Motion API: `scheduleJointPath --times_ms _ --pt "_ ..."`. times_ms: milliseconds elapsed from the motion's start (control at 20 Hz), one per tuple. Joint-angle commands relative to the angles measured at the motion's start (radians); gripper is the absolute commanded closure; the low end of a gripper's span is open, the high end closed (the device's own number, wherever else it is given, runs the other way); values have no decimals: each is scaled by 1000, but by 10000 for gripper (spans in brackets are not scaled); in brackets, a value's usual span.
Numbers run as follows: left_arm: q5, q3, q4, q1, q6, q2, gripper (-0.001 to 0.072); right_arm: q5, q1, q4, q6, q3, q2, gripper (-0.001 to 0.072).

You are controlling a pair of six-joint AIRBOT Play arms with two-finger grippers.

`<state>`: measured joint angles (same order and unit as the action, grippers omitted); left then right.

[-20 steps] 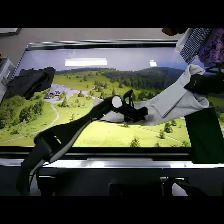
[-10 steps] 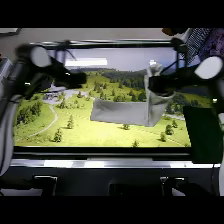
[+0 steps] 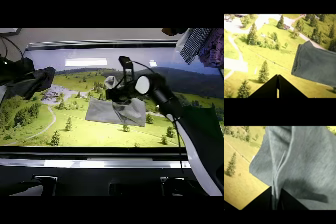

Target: Fold the clothes and pants, and hang the long-sleeved shirts on hangers.

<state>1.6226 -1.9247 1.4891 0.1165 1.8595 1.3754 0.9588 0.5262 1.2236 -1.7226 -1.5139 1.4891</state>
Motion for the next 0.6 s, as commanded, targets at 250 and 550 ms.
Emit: scheduleJointPath --times_ms 250,550 --pt "11 1 -5 19 -1 4 687 -119 71 -140 -73 0 139 589" --pt "11 2 -5 19 -2 20 687 -153 70 -496 101 0 103 165"
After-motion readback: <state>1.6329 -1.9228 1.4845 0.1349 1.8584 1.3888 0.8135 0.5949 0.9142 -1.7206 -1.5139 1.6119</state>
